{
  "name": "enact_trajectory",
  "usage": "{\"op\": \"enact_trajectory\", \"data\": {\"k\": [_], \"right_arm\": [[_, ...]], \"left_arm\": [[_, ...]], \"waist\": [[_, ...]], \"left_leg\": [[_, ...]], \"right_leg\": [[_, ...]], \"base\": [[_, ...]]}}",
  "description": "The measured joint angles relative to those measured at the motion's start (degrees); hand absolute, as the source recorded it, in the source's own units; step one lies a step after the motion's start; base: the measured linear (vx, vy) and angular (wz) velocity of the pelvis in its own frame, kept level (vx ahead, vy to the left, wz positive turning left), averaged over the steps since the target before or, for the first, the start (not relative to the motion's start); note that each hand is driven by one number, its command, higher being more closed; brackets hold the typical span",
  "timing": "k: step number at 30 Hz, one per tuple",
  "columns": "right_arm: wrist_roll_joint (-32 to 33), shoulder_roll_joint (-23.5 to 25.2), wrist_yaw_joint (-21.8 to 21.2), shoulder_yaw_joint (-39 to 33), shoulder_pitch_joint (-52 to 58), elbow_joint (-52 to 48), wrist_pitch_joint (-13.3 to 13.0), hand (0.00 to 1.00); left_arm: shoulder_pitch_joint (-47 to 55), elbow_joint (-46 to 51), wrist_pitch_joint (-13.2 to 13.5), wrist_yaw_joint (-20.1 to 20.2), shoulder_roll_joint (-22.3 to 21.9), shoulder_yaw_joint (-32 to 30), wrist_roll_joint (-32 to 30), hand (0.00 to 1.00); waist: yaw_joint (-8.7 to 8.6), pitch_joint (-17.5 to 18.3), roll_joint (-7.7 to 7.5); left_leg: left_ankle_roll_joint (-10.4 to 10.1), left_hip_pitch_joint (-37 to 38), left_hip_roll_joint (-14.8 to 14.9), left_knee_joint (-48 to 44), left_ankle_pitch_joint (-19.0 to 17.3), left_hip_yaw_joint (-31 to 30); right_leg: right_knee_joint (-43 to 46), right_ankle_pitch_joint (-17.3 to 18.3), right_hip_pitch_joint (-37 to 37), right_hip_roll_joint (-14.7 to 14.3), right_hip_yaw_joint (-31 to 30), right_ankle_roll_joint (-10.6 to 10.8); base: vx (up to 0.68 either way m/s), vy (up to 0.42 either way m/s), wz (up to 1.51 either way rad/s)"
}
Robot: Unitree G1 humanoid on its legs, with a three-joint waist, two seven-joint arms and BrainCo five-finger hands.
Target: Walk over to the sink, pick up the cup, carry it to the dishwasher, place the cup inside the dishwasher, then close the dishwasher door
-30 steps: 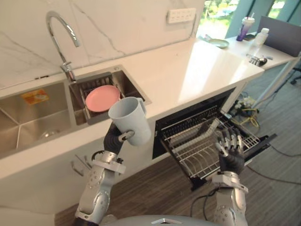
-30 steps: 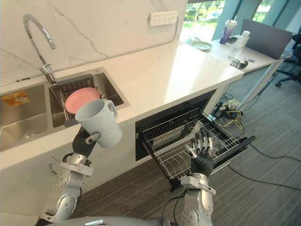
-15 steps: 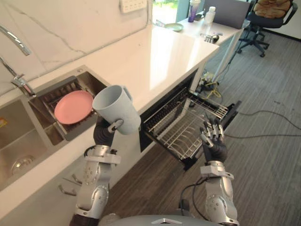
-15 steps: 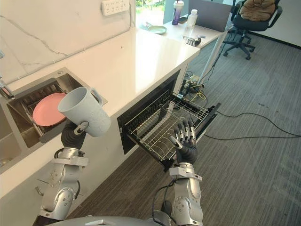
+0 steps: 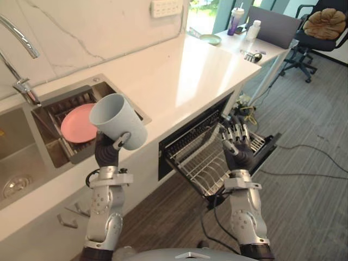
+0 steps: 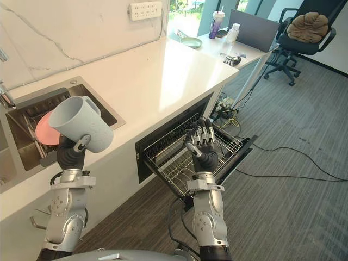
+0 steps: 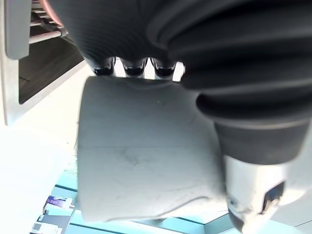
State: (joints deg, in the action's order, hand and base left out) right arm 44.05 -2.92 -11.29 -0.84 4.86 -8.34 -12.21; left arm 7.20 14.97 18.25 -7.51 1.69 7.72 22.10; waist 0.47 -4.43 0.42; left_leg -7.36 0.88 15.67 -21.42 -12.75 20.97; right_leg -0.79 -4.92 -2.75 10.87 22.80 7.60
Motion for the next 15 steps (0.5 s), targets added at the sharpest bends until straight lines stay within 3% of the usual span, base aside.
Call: {"op": "enact_trajectory", "data": {"k": [3, 4, 5, 6, 7, 8, 9, 10, 13, 15], "right_arm": [[0.62, -0.23, -0.22, 0.41, -0.45, 0.02, 0.11, 0.0], [0.62, -0.38, -0.24, 0.72, -1.11, 0.02, 0.08, 0.0], [0.64, -0.31, -0.43, 1.22, -1.77, 0.15, -0.06, 0.0], [0.66, -0.38, -0.47, 1.21, -1.88, 0.16, -0.11, 0.0], [0.6, -1.12, -0.53, 1.46, -2.88, 0.38, -0.32, 0.0], [0.53, -1.58, -0.55, 1.92, -3.12, 0.34, -0.41, 0.0], [0.37, -2.89, -0.29, 4.26, -3.17, 0.75, -0.23, 0.0], [0.35, -2.93, -0.16, 4.88, -3.11, 0.66, -0.24, 0.0], [0.36, -1.41, 0.08, 5.11, -3.34, 0.32, 0.24, 0.0], [0.43, -1.07, 0.05, 4.76, -3.32, 0.32, 1.38, 0.0]], "left_arm": [[0.07, -0.97, 0.39, -0.02, 0.07, -0.48, -1.25, 1.0], [0.26, -0.99, 0.39, 0.05, 0.38, -1.22, -1.59, 1.0], [0.68, -0.96, 0.41, 0.15, 0.34, -1.17, -2.01, 1.0], [0.71, -0.93, 0.41, 0.18, 0.34, -1.09, -2.11, 1.0], [0.81, -0.77, 0.41, 0.55, 0.34, -0.6, -2.72, 1.0], [0.81, -0.68, 0.42, 0.69, 0.31, -0.61, -2.79, 1.0], [1.13, -0.9, 0.45, 1.25, 0.48, -0.83, -2.88, 1.0], [1.21, -0.83, 0.47, 1.35, 0.6, -1.06, -2.88, 1.0], [0.02, -0.91, 0.46, 1.37, 1.08, -1.09, -2.88, 1.0], [0.04, -0.89, 0.46, 1.33, 1.17, -1.13, -2.85, 1.0]], "waist": [[0.16, -1.05, 1.94], [0.26, -1.45, 2.25], [1.12, -2.02, 1.83], [1.21, -2.03, 1.87], [1.24, -1.82, 2.98], [1.12, -1.59, 3.97], [1.29, -1.37, 4.69], [1.13, -1.05, 4.38], [0.22, -1.12, 1.16], [-0.04, -0.9, 0.77]], "left_leg": [[4.12, -3.5, 3.21, -12.74, 0.48, -4.62], [6.19, -6.9, 3.18, -18.84, 3.09, -8.09], [2.79, -8.68, 1.98, -19.91, 1.67, -10.04], [2.22, -8.72, 1.64, -19.17, 1.03, -10.19], [2.23, -8.9, -1.19, -9.65, 0.51, -10.48], [2.71, -8.53, -1.74, -5.6, 2.08, -10.42], [0.3, -6.15, -3.66, 1.02, 5.69, -10.08], [0.59, -5.44, -4.65, 2.52, 6.12, -9.55], [1.44, -3.84, -7.66, 8.21, 8.86, -8.12], [1.16, -1.83, -8.55, 12.16, 10.5, -7.81]], "right_leg": [[0.14, 2.01, -2.75, -2.23, -1.76, -0.76], [-0.03, 2.38, -3.65, -2.29, -3.52, -1.29], [-0.42, 2.54, -3.82, -1.02, -5.15, -1.12], [-0.5, 2.57, -3.77, -0.92, -5.32, -1.08], [-0.32, 2.63, -3.39, 0.31, -6.21, -0.93], [-0.34, 2.63, -3.29, 0.08, -6.26, -0.76], [-1.77, 1.76, -3.85, -0.05, -7.42, 0.58], [-2.7, 1.22, -4.41, 0.64, -7.77, 0.4], [-3.82, -0.07, -3.99, 3.12, -7.43, 0.78], [-3.64, -0.17, -3.99, 3.45, -6.15, 1.03]], "base": [[0.0, -0.019, -0.05], [0.03, -0.01, -0.23], [0.07, 0.092, -0.24], [0.05, 0.142, -0.37], [0.05, 0.164, -0.24], [0.07, 0.14, -0.52], [0.09, 0.107, -0.36], [0.14, 0.1, -0.35], [0.11, 0.033, 0.07], [0.1, -0.013, 0.04]]}}
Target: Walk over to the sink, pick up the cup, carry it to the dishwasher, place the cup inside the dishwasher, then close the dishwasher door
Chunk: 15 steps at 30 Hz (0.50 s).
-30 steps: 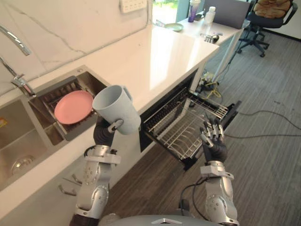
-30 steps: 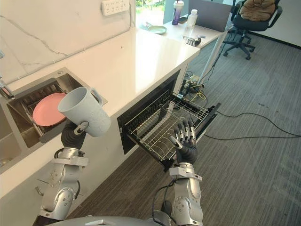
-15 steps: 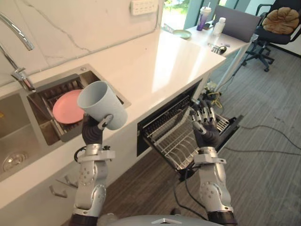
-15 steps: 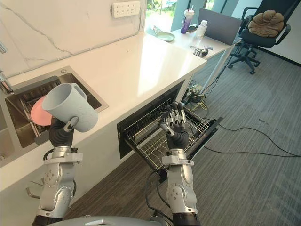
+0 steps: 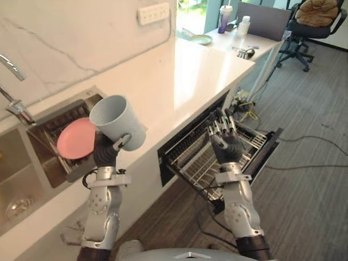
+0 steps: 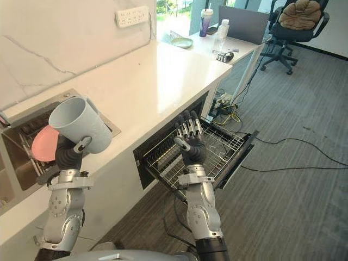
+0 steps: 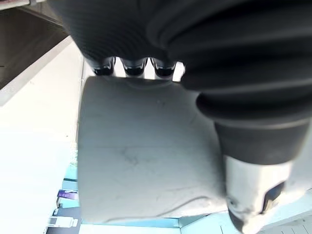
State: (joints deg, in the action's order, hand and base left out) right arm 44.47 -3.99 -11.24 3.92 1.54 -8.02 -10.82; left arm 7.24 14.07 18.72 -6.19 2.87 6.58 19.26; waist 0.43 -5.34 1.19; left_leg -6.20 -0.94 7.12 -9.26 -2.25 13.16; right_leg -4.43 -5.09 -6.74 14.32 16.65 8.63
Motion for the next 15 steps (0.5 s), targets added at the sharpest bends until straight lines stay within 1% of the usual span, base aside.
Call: {"op": "enact_trajectory", "data": {"k": [2, 5, 6, 7, 8, 9, 10, 11, 12, 13, 14, 15], "right_arm": [[-0.1, 0.08, -0.03, 0.02, 0.03, 0.0, 0.87, 0.0], [-0.2, -0.01, -0.06, -0.26, 0.04, 0.0, 1.25, 0.0], [-0.2, -0.04, -0.08, -0.36, 0.06, 0.0, 1.32, 0.0], [-0.18, -0.05, -0.26, -0.44, 0.14, 0.0, 1.56, 0.0], [-0.16, -0.05, -0.96, -0.39, 0.13, -0.09, 2.36, 0.0], [-0.16, -0.04, -1.27, -0.19, 0.13, -0.1, 2.74, 0.0], [-0.11, 0.02, -2.1, 0.35, 0.13, -0.12, 3.72, 0.0], [0.12, 0.03, -2.76, 0.96, 0.13, -0.18, 4.77, 0.0], [0.13, -0.03, -2.94, 1.49, 0.13, -0.18, 5.16, 0.0], [0.15, -0.05, -3.31, 2.57, 0.12, -0.33, 6.0, 0.0], [0.16, -0.04, -3.36, 3.42, 0.11, -0.6, 6.61, 0.0], [0.17, -0.05, -3.4, 4.07, 0.04, -0.72, 7.05, 0.0]], "left_arm": [[-0.02, 0.01, 0.0, -0.02, -0.16, -0.21, 0.44, 1.0], [-0.17, 0.03, -0.34, 0.25, -1.59, 0.45, 0.2, 1.0], [-0.33, 0.03, -0.75, 0.18, -1.77, 0.43, -0.2, 1.0], [-0.84, 0.02, -1.94, -0.33, -1.78, 0.42, -1.94, 1.0], [-1.48, -0.06, -3.39, -2.05, -1.74, 0.44, -4.82, 1.0], [-1.74, -0.2, -4.09, -2.99, -1.74, 0.44, -6.39, 1.0], [-2.28, -0.66, -5.09, -5.39, -1.7, 0.44, -9.87, 1.0], [-2.97, -2.1, -5.31, -8.39, -1.69, 0.46, -14.57, 1.0], [-3.25, -2.7, -5.56, -9.89, -1.69, 0.46, -16.91, 1.0], [-3.66, -3.7, -6.03, -12.75, -1.71, 0.5, -20.82, 1.0], [-4.12, -4.2, -7.28, -16.13, -1.76, 0.54, -25.45, 1.0], [-4.41, -4.28, -8.05, -18.02, -1.74, 0.45, -27.67, 1.0]], "waist": [[-0.26, 0.19, 0.45], [-0.86, 0.67, 1.34], [-1.03, 0.69, 1.41], [-1.23, 0.69, 1.4], [-1.23, 0.67, 1.37], [-1.23, 0.67, 1.37], [-1.23, 0.68, 1.34], [-1.09, 0.65, 1.28], [-1.07, 0.62, 1.22], [-1.09, 0.67, 1.12], [-1.01, 0.68, 1.04], [-0.86, 0.68, 1.03]], "left_leg": [[-0.23, 1.7, -0.08, 2.74, 1.03, 0.66], [-0.67, 2.51, 0.04, 4.91, 1.71, 1.16], [-0.73, 2.7, 0.06, 5.32, 1.89, 1.24], [-0.81, 3.29, 0.09, 6.23, 2.18, 1.39], [-0.86, 3.81, 0.09, 6.74, 2.27, 1.71], [-0.86, 4.04, 0.09, 6.91, 2.27, 1.91], [-0.89, 4.4, 0.08, 7.26, 2.29, 2.35], [-0.93, 4.75, 0.07, 7.61, 2.33, 2.49], [-0.94, 4.92, 0.07, 7.73, 2.33, 2.52], [-0.95, 5.16, 0.05, 7.95, 2.33, 2.58], [-0.96, 5.25, 0.03, 8.18, 2.31, 2.58], [-0.97, 5.27, 0.03, 8.33, 2.3, 2.55]], "right_leg": [[0.38, 0.3, 0.11, -0.06, 0.03, 0.42], [0.36, 0.51, 0.67, -0.48, 0.0, 0.7], [0.36, 0.51, 0.73, -0.55, -0.01, 0.71], [0.36, 0.51, 0.73, -0.7, 0.0, 0.71], [0.37, 0.51, 0.71, -0.73, 0.0, 0.71], [0.4, 0.5, 0.69, -0.73, 0.0, 0.7], [0.5, 0.5, 0.79, -0.73, 0.01, 0.7], [0.67, 0.5, 0.86, -0.73, 0.04, 0.7], [0.79, 0.5, 0.86, -0.73, 0.08, 0.7], [1.1, 0.53, 0.99, -0.73, 0.24, 0.67], [2.27, 0.79, 1.72, -0.7, 0.62, 0.37], [3.66, 1.19, 2.63, -0.61, 1.02, 0.03]], "base": [[0.07, -0.045, -0.14], [0.03, -0.042, -0.1], [0.02, -0.027, -0.1], [0.01, -0.018, -0.12], [0.01, -0.012, -0.14], [0.0, 0.008, -0.16], [0.0, 0.017, -0.14], [0.0, 0.02, -0.12], [-0.01, 0.015, -0.09], [-0.01, 0.015, -0.07], [-0.01, 0.017, -0.11], [-0.02, 0.023, -0.18]]}}
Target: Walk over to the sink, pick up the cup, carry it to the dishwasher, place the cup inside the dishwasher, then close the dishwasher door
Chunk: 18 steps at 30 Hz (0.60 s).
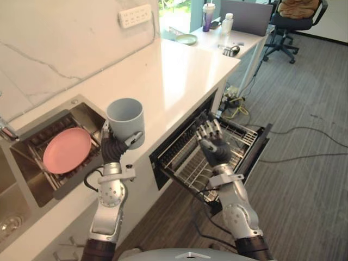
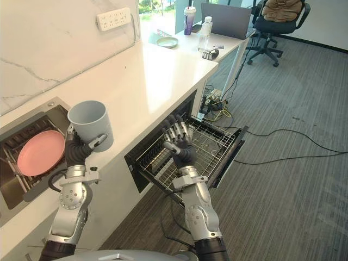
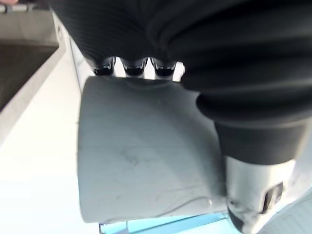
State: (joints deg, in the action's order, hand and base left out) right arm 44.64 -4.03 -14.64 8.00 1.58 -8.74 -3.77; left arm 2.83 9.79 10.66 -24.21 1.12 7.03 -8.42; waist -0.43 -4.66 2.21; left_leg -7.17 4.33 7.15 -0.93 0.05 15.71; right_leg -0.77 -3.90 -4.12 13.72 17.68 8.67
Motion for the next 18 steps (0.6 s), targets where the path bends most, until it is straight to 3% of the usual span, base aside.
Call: {"op": "enact_trajectory", "data": {"k": [3, 6, 10, 12, 18], "right_arm": [[0.88, -0.08, -0.28, 0.95, 0.01, -1.78, 1.74, 0.0], [1.29, 0.1, -0.64, 1.03, 0.0, -2.22, 1.56, 0.0], [2.2, 0.07, -1.78, 3.72, -1.56, -2.14, 1.81, 0.0], [2.19, 0.07, -1.35, 6.2, -4.28, -2.01, 2.69, 0.0], [2.53, 0.04, 2.26, 9.12, -12.96, -1.37, 5.56, 0.0]], "left_arm": [[-2.66, -3.21, -2.86, -11.84, 0.0, -2.21, -8.98, 1.0], [-4.18, -4.99, -3.64, -17.56, 0.43, -4.22, -13.9, 1.0], [-6.21, -7.83, -5.22, -21.65, 1.52, -4.9, -16.3, 1.0], [-6.6, -8.92, -5.98, -22.8, 1.47, -4.73, -16.75, 1.0], [-10.22, -12.23, -7.2, -27.27, 0.26, -2.72, -21.27, 1.0]], "waist": [[0.16, -0.21, -0.36], [-0.14, 0.57, -2.98], [1.03, 1.54, -4.84], [1.28, 1.52, -4.81], [1.75, 1.44, -4.33]], "left_leg": [[0.6, 0.29, -0.13, 0.06, -0.57, -0.54], [1.52, 0.71, -1.64, -0.1, -0.81, -1.19], [1.67, -0.37, -2.39, -0.06, -0.9, -1.24], [1.45, -0.39, -2.4, -0.11, -0.78, -0.95], [0.38, -0.07, -0.51, 1.16, 0.9, -0.19]], "right_leg": [[11.53, 1.52, 6.28, 1.53, 0.39, -1.71], [13.31, 1.52, 6.29, 3.42, 0.63, -1.82], [4.69, -1.44, 3.01, 3.1, 2.14, -1.04], [1.66, -2.62, 1.72, 2.69, 2.21, -0.02], [-0.9, -2.61, 1.21, 0.02, 3.35, 0.01]], "base": [[-0.03, 0.043, -0.23], [-0.04, 0.085, 0.09], [-0.02, 0.025, 0.04], [-0.04, -0.015, -0.07], [-0.05, -0.061, -0.08]]}}
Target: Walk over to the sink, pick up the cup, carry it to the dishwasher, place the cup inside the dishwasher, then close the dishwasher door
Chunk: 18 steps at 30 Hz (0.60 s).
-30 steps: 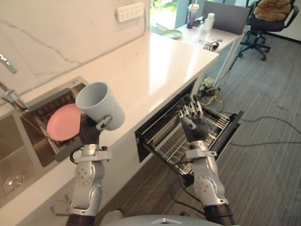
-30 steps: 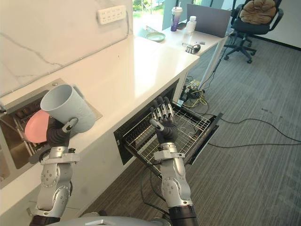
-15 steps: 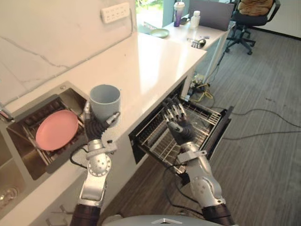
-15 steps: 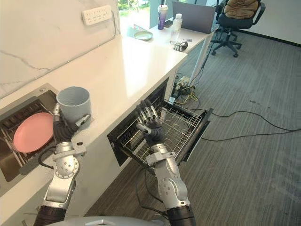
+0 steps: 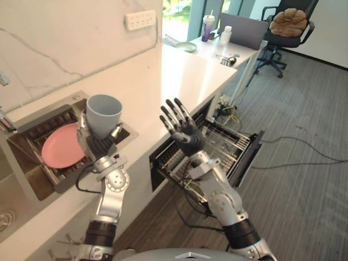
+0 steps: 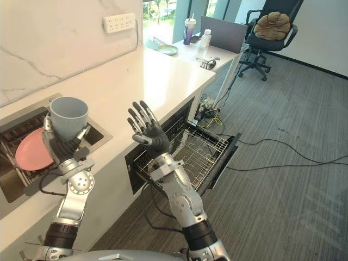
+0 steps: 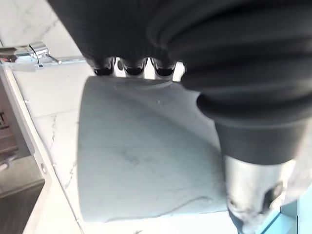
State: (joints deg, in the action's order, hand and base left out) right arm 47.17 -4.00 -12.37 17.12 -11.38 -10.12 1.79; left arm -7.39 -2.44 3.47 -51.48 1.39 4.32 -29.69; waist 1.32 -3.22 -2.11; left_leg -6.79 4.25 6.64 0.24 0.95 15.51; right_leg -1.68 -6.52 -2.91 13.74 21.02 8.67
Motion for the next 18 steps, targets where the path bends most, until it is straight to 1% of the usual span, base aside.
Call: {"op": "enact_trajectory", "data": {"k": [2, 4, 8, 9, 11, 13, 14, 15, 18], "right_arm": [[0.32, 0.0, 1.52, 0.73, -1.2, 0.0, 1.04, 0.0], [0.27, 0.02, 2.81, 0.95, -1.24, 0.01, 1.4, 0.0], [0.36, 0.16, 6.64, 3.88, -2.66, 2.27, 2.33, 0.0], [0.29, 0.2, 8.23, 5.1, -3.05, 3.1, 2.45, 0.0], [-0.06, 0.31, 9.15, 5.5, -3.05, 3.51, 2.42, 0.0], [-2.28, 0.9, 10.42, 5.81, -3.55, 4.54, 2.3, 0.0], [-2.53, 0.99, 10.58, 5.88, -3.63, 4.54, 2.3, 0.0], [-2.49, 1.09, 11.84, 6.25, -4.05, 4.54, 2.3, 0.0], [-2.51, 1.14, 13.53, 7.14, -5.08, 4.54, 2.32, 0.0]], "left_arm": [[-0.59, -1.09, -0.21, -0.77, -0.7, 0.78, -1.25, 1.0], [-0.61, -1.09, -0.33, -1.18, -0.87, 1.27, -2.8, 1.0], [-0.6, -1.08, -1.01, -2.21, -0.86, 3.31, -3.36, 1.0], [-0.61, -1.08, -1.5, -2.77, -0.87, 4.96, -4.37, 1.0], [-0.62, -1.07, -2.12, -3.09, -0.87, 6.06, -4.66, 1.0], [-0.62, -0.98, -4.65, -3.41, -0.88, 7.43, -5.53, 1.0], [-0.62, -0.99, -5.27, -3.59, -0.88, 7.55, -5.52, 1.0], [-0.62, -0.99, -6.1, -4.79, -0.92, 7.66, -5.54, 1.0], [-0.62, -0.98, -6.12, -6.13, -0.93, 8.27, -6.82, 1.0]], "waist": [[-0.21, 0.09, 0.24], [-0.26, 0.1, 0.25], [-0.04, 0.12, 0.27], [0.2, 0.12, 0.27], [0.27, 0.17, 0.28], [0.29, 0.32, 0.34], [0.27, 0.32, 0.34], [0.07, 0.34, 0.36], [0.02, 0.36, 0.4]], "left_leg": [[-0.29, 0.92, 0.23, 2.51, 1.62, 0.04], [-0.34, 1.19, 0.25, 3.93, 2.57, -0.1], [-0.27, 0.92, 0.23, 4.22, 3.21, -1.31], [-0.21, 0.85, 0.22, 4.22, 3.34, -1.48], [-0.17, 0.92, 0.21, 4.22, 3.43, -1.7], [-0.16, 0.87, 0.21, 4.23, 3.59, -1.77], [-0.16, 0.87, 0.21, 4.23, 3.63, -1.8], [-0.17, 0.9, 0.22, 4.23, 3.72, -1.83], [-0.14, 0.89, 0.22, 4.26, 3.89, -1.92]], "right_leg": [[-0.33, 0.06, 0.0, -0.59, 0.28, -0.1], [-0.47, 0.07, 0.0, -0.75, 0.94, -0.14], [-0.61, 0.1, -0.46, -0.79, 2.03, -0.19], [-0.66, 0.1, -0.75, -0.79, 2.47, -0.19], [-0.81, 0.1, -1.15, -0.79, 2.92, -0.19], [-0.81, 0.1, -1.13, -0.79, 3.0, -0.19], [-0.81, 0.1, -1.14, -0.79, 3.0, -0.19], [-0.81, 0.07, -1.14, -0.81, 3.0, -0.23], [-0.81, 0.02, -1.14, -0.81, 3.04, -0.3]], "base": [[-0.05, -0.035, 0.01], [-0.03, -0.007, 0.12], [-0.02, 0.001, 0.14], [-0.01, 0.005, 0.11], [-0.01, 0.004, 0.1], [-0.01, 0.003, 0.02], [-0.03, 0.008, -0.01], [-0.03, 0.006, -0.01], [-0.03, 0.004, 0.0]]}}
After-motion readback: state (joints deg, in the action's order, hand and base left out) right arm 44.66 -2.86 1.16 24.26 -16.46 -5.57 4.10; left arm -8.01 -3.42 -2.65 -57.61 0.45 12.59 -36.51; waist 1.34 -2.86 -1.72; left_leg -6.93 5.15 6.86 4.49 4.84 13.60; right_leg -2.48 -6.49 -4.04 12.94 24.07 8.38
